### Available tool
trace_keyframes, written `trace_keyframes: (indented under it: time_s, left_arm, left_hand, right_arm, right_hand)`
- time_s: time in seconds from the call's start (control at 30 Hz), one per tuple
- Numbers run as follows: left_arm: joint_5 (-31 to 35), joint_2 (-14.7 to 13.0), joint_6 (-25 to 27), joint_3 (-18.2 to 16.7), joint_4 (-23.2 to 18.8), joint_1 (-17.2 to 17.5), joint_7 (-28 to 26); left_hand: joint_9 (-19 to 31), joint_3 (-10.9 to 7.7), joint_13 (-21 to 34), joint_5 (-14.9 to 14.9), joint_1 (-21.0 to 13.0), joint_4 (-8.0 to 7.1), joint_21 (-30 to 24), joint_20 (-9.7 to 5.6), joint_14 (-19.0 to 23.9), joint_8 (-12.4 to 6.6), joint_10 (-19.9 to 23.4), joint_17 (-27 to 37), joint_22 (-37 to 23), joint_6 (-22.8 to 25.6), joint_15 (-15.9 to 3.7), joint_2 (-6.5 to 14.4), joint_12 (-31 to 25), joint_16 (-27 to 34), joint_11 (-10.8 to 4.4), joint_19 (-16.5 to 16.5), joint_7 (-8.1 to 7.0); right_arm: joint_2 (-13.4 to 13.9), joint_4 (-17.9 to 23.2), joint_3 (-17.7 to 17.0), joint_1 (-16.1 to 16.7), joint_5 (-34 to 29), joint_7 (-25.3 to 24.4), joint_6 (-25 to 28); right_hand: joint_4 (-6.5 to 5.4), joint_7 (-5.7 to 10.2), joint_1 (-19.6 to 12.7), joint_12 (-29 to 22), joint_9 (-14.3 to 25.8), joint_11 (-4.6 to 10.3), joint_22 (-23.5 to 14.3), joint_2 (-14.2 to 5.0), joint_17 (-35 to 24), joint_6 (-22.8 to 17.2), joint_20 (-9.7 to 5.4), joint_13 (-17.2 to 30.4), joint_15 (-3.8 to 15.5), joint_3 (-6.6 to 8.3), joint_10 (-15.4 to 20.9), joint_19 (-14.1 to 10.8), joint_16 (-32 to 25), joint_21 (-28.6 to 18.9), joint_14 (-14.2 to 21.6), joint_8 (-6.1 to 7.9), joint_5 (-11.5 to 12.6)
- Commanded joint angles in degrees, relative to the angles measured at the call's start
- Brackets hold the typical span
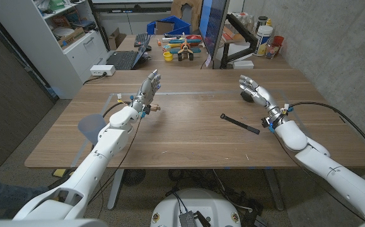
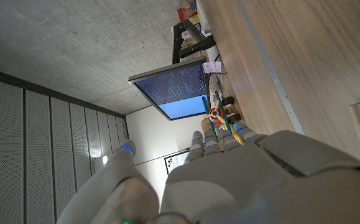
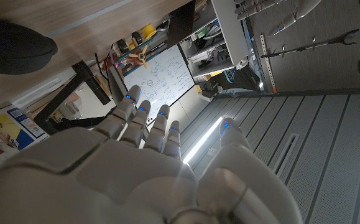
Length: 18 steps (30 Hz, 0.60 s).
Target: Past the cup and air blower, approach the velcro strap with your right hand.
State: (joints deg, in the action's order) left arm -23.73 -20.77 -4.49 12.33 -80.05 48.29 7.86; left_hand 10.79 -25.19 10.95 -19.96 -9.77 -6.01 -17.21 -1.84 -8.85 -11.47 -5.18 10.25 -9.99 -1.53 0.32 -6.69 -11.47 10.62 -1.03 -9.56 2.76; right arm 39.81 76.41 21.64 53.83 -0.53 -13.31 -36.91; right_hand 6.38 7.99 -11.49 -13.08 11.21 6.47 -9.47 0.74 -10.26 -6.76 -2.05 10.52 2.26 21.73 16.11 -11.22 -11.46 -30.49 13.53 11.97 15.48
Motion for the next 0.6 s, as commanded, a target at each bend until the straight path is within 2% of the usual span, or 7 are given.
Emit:
trace_keyframes:
  time_s: [0.03,0.6]
  left_arm:
    - [-0.09,-0.26,0.03,-0.2,0.03,0.06,0.48]
    - [-0.31,-0.6,0.12,-0.57,-0.48,0.52,0.57]
  left_hand:
    - [0.09,0.28,0.09,-0.29,-0.1,0.01,0.16,-0.16,-0.32,-0.18,-0.36,0.23,-0.29,0.55,0.03,0.49,-0.27,0.11,-0.04,-4.26,0.13]
    - [0.09,0.5,0.09,-0.35,-0.11,0.01,0.46,-0.18,-0.34,-0.22,-0.39,0.23,-0.31,0.76,-0.06,0.58,-0.27,0.11,-0.09,-4.24,0.26]
  right_arm:
    - [0.02,0.71,0.48,0.03,-3.92,-2.64,-0.07]
    - [2.12,3.05,1.44,-0.31,-12.22,-5.83,1.52]
  right_hand:
    - [-0.07,0.81,0.38,-0.09,0.18,0.42,-0.15,0.09,-0.29,-0.08,-2.79,0.27,4.54,-0.42,0.16,-0.65,0.21,0.21,0.49,0.1,0.51]
    - [-0.01,1.33,0.47,-0.08,0.19,1.05,-0.16,0.24,-0.28,-0.19,-3.08,0.28,4.91,-0.53,0.3,-1.11,0.25,0.71,0.67,0.06,1.01]
